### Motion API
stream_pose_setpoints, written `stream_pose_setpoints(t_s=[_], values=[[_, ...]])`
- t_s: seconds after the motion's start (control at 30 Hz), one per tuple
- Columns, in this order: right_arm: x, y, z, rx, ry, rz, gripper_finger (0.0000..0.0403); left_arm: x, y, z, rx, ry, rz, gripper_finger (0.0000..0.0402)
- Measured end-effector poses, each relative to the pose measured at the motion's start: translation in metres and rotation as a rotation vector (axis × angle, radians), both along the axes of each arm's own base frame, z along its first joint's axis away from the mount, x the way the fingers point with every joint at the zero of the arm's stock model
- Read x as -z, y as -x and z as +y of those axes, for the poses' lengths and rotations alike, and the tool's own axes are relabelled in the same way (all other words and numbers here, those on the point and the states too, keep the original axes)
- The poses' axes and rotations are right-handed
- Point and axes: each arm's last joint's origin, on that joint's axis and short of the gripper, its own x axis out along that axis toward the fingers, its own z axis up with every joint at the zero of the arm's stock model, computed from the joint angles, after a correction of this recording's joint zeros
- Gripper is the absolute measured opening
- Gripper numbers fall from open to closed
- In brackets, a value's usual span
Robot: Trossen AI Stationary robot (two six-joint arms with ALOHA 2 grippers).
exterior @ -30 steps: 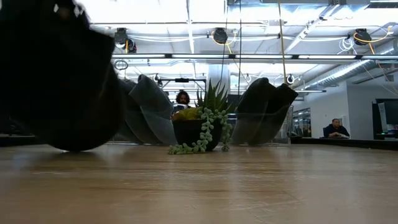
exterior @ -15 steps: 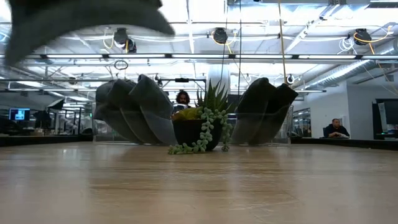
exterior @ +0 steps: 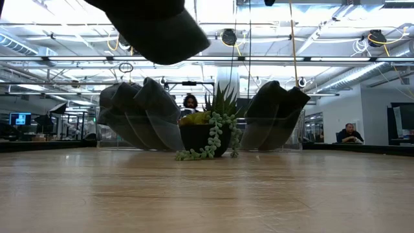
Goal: Pick & Place hat
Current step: Put the black cap into the right transparent bin
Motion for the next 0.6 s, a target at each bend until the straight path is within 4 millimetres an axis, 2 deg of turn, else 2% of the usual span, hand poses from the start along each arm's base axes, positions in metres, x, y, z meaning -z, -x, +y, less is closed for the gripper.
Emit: stream_pose_setpoints(t_s=[0.23, 0.6], values=[[-0.002, -0.001, -0.003, 0.102, -0.001, -0.014, 0.0222, 0.0, -0.002, 0.019, 0.065, -0.129, -0.052, 0.0007], [-0.001, -0.01, -0.006, 0.119, -0.151, -0.02, 0.0222, -0.004, -0.009, 0.043, 0.236, -0.468, -0.194, 0.0007]])
